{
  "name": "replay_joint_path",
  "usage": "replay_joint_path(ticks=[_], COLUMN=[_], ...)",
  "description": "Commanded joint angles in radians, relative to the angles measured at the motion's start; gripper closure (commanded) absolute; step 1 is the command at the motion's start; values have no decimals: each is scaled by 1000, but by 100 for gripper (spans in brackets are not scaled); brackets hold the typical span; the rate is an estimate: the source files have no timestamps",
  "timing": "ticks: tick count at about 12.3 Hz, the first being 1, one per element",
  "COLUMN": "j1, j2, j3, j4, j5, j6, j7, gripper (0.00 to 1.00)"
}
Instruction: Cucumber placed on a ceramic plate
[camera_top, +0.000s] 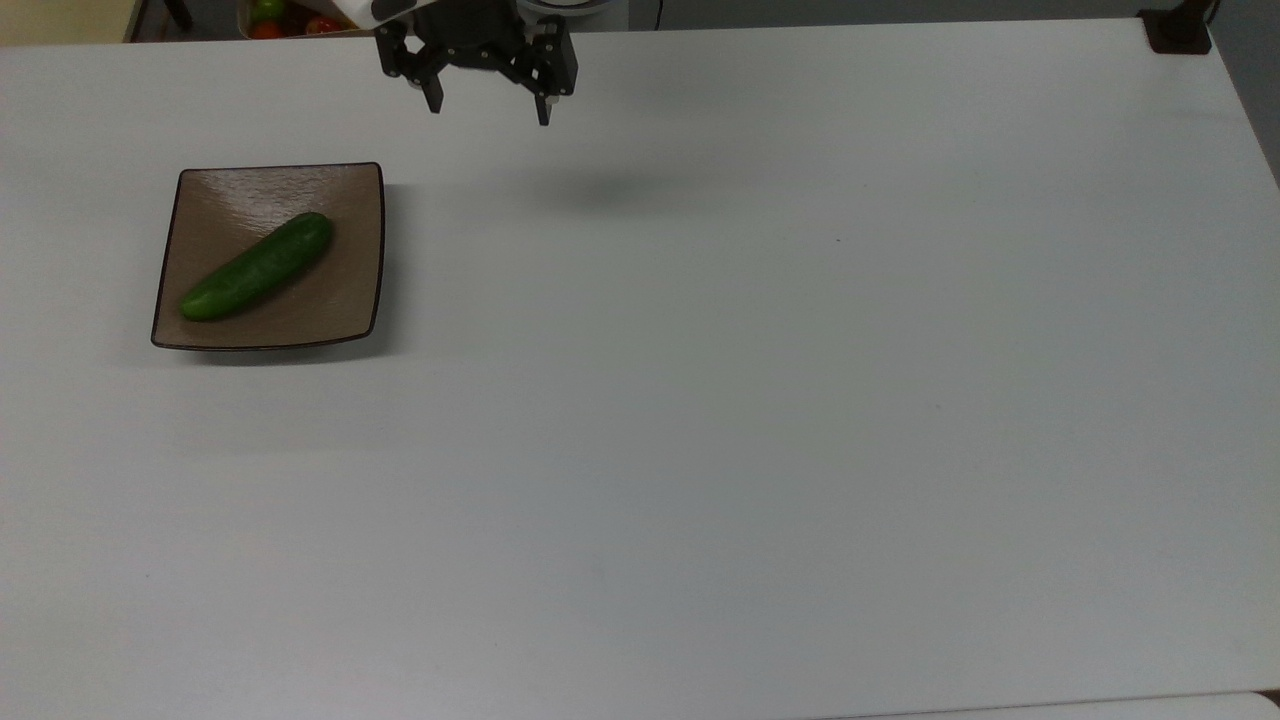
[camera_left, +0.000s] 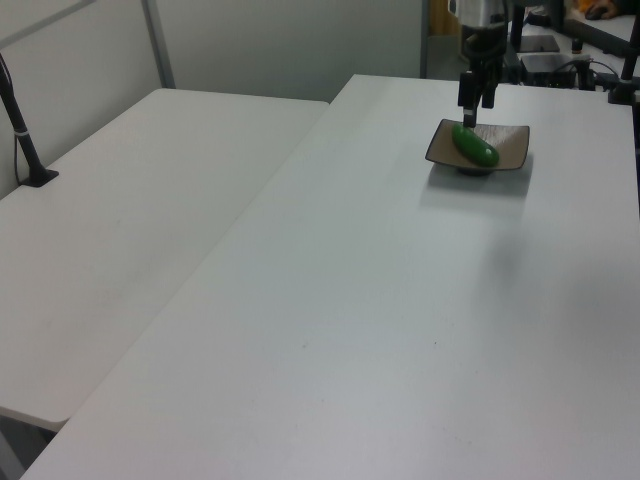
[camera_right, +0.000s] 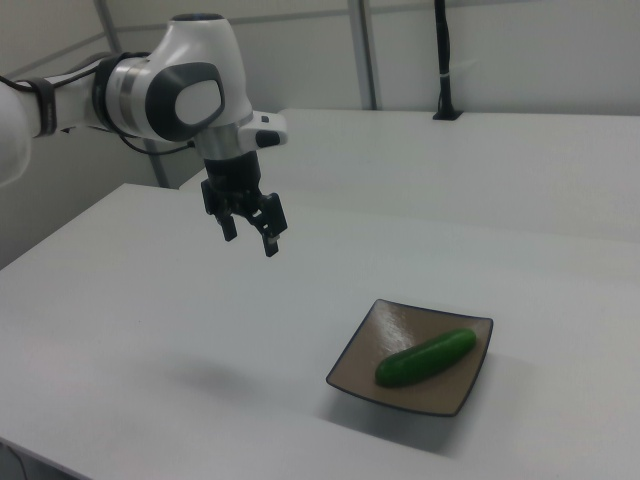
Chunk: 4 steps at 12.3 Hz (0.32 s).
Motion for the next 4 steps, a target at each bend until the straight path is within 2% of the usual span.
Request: replay_joint_path(ticks=[1, 4], j1=[40, 41], j2=[-31, -34], j3=[-59, -71], j4=[-20, -19], j5=[18, 18], j6=[-1, -1], j7=[-33, -54], gripper=[0, 0])
